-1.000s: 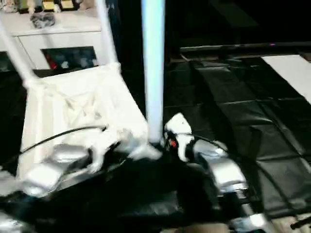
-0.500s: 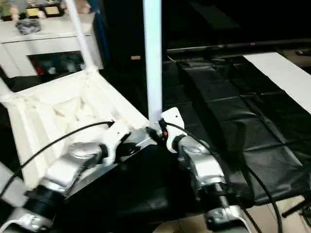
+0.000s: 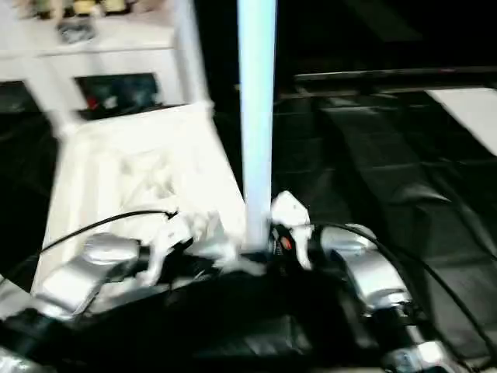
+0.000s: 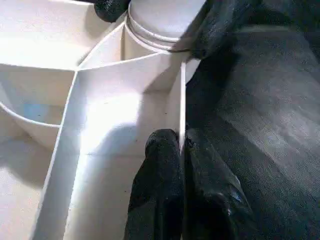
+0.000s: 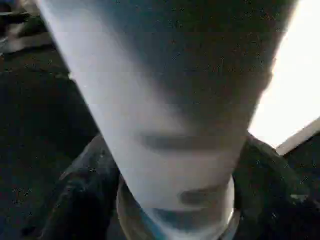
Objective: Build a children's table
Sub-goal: Rotate leg to tighten
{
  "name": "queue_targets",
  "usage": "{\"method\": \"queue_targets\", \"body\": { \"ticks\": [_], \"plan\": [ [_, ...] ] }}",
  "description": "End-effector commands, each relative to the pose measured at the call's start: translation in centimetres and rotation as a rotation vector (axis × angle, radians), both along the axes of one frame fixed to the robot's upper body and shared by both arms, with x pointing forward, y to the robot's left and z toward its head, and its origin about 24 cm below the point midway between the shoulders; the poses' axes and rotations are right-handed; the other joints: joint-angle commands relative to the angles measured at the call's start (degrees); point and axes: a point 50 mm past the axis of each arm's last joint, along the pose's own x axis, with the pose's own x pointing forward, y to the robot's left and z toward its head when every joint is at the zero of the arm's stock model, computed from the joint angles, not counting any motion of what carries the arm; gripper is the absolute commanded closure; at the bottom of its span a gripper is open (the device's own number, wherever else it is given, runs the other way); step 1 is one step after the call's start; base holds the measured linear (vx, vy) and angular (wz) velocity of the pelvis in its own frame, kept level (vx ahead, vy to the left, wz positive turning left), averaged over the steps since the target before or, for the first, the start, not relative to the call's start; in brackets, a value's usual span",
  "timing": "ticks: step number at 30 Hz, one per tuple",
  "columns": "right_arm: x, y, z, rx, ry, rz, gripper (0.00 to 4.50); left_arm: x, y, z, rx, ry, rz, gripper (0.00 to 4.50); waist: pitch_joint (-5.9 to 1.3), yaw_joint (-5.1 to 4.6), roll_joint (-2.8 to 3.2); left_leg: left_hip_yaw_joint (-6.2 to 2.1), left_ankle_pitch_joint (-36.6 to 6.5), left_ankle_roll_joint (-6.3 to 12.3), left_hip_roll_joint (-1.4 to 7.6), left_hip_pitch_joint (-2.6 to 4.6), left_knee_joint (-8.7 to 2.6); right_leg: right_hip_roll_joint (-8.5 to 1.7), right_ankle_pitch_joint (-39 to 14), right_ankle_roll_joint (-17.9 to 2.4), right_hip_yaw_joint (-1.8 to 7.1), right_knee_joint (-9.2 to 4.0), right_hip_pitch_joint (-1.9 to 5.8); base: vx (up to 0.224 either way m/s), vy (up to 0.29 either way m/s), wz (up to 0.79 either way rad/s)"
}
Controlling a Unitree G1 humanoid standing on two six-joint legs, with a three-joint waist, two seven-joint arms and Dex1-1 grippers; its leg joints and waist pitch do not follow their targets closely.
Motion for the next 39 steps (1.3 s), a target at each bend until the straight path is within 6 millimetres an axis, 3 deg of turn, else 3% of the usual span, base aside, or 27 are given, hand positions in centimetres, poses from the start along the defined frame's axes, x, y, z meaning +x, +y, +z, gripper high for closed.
{"method": "queue_targets", "body": {
  "ticks": [1,3,6,14,17,18,20,21,22,24,27,30,32,33,34,37,39],
  "plan": [
    [-0.7,0.5,0.1,0.006,0.024,0.076,1.61,-0.4,-0.9,0.9,-0.064,0.010,-0.096,4.50,-3.39,0.19,-1.14,-0.04,-8.77,6.23,1.84,0.82,-3.66,-0.93,-5.01,-15.68,1.17,-2.41,1.97,0.000,0.000,0.00],
    [-0.9,0.5,0.1,0.002,0.032,0.100,1.81,-0.5,-0.6,0.8,-0.054,0.022,-0.113,4.50,-3.37,0.59,-1.03,0.10,-9.24,6.09,1.83,0.86,-3.61,-1.01,-5.79,-15.78,1.17,-2.45,1.92,0.000,0.000,0.00],
    [-1.2,0.7,0.2,0.012,0.040,0.126,1.91,-0.6,-0.3,0.9,-0.050,0.034,-0.130,4.50,-3.18,0.89,-1.39,0.26,-11.12,4.98,1.93,0.97,-3.83,-1.08,-8.51,-15.22,1.37,-2.68,1.80,0.000,0.000,0.00],
    [-1.8,1.3,0.0,0.034,0.065,0.142,1.96,-0.7,-0.5,0.8,-0.071,0.038,-0.131,4.50,-2.95,0.95,-1.45,0.39,-14.39,2.65,1.97,1.09,-4.11,-1.16,-13.94,-13.14,1.68,-3.14,1.52,0.000,0.000,0.00],
    [-1.7,2.0,-1.0,0.047,0.090,0.022,1.96,0.0,-1.3,0.5,-0.065,-0.009,-0.038,4.50,-2.86,0.91,-1.54,0.41,-14.73,2.14,1.97,1.11,-4.19,-1.21,-15.06,-12.45,1.80,-3.37,1.40,0.000,0.000,0.00],
    [-1.3,2.1,-1.4,0.032,0.086,-0.026,1.96,0.2,-1.5,0.4,-0.058,-0.024,-0.009,4.50,-2.69,0.58,-1.59,0.34,-15.33,1.68,1.81,0.75,-4.33,-1.21,-16.71,-11.89,1.74,-3.44,1.53,0.000,0.000,0.00],
    [-0.5,2.4,-2.1,-0.003,0.066,-0.145,1.96,0.7,-2.0,0.1,-0.051,-0.043,0.048,4.50,-2.39,0.30,-1.54,0.19,-18.34,0.39,1.68,0.97,-4.51,-1.32,-22.67,-10.03,1.68,-3.96,1.25,0.000,0.000,0.00],
    [0.3,2.7,-2.8,-0.036,0.044,-0.272,1.96,1.2,-2.6,0.0,-0.042,-0.057,0.104,4.50,-2.21,-0.43,-1.51,-0.07,-21.15,-1.05,1.41,1.06,-4.64,-1.35,-27.94,-8.36,1.51,-4.42,1.11,0.000,0.000,0.00],
    [0.6,2.9,-3.1,-0.041,0.044,-0.322,1.96,1.4,-2.9,-0.1,-0.040,-0.062,0.130,4.50,-2.21,-0.43,-1.51,-0.07,-21.15,-1.05,1.41,1.06,-4.64,-1.35,-27.94,-8.36,1.51,-4.42,1.11,0.000,0.000,0.00],
    [1.2,3.4,-3.7,-0.053,0.053,-0.442,1.97,1.9,-3.6,-0.2,-0.034,-0.077,0.196,4.50,-1.99,-2.07,-1.75,-0.76,-25.29,-2.37,1.06,1.11,-4.70,-1.36,-35.53,-4.92,0.87,-5.31,0.85,-0.027,0.001,-0.05],
    [1.8,5.0,-4.5,-0.084,0.063,-0.562,1.97,2.8,-5.2,-0.2,-0.028,-0.105,0.307,4.50,-2.00,-2.95,-1.58,-1.23,-27.67,-2.25,1.02,1.19,-4.84,-1.29,-36.91,-3.62,0.51,-5.91,0.68,-0.018,0.000,-0.03],
    [2.1,6.4,-4.4,-0.081,0.031,-0.572,1.97,3.0,-6.5,0.2,-0.049,-0.111,0.332,4.50,-1.79,-3.96,-1.83,-1.92,-31.01,-2.45,0.53,1.35,-4.67,-1.20,-40.34,-2.17,-0.08,-6.56,0.24,0.000,0.000,0.00],
    [2.3,6.7,-4.2,-0.062,0.017,-0.565,1.97,2.9,-7.0,0.4,-0.065,-0.111,0.316,4.50,-1.66,-4.65,-1.65,-2.33,-33.20,-1.92,0.40,1.40,-4.59,-1.26,-42.17,-1.40,-0.42,-7.08,0.10,0.000,0.000,0.00],
    [2.3,6.9,-3.6,0.001,0.035,-0.545,1.97,2.6,-7.4,0.6,-0.090,-0.105,0.279,4.50,-1.73,-4.99,-1.30,-2.68,-34.88,-1.64,0.47,1.48,-4.84,-1.30,-41.26,-1.48,-0.84,-7.34,0.39,0.000,0.000,0.00],
    [2.3,6.9,-3.4,0.019,0.042,-0.537,1.49,2.5,-7.4,0.6,-0.096,-0.104,0.267,4.50,-1.67,-5.13,-1.29,-2.76,-35.50,-1.56,0.53,1.54,-4.96,-1.27,-40.49,-1.69,-0.92,-7.44,0.37,0.000,0.000,0.00],
    [2.2,6.5,-2.8,0.055,0.055,-0.483,1.28,2.0,-7.1,0.7,-0.111,-0.099,0.210,4.50,-1.55,-5.35,-1.00,-2.98,-38.15,-1.45,0.67,2.05,-5.16,-1.23,-38.18,-2.63,-1.46,-7.75,0.25,0.000,0.000,0.00],
    [2.0,5.9,-2.3,0.061,0.043,-0.426,1.01,1.6,-6.7,0.8,-0.121,-0.094,0.166,4.50,-1.88,-5.35,-1.03,-3.11,-36.93,-1.17,0.87,1.34,-5.51,-1.59,-34.60,-3.72,-0.98,-7.10,0.98,0.000,0.000,0.00]
  ]
}}
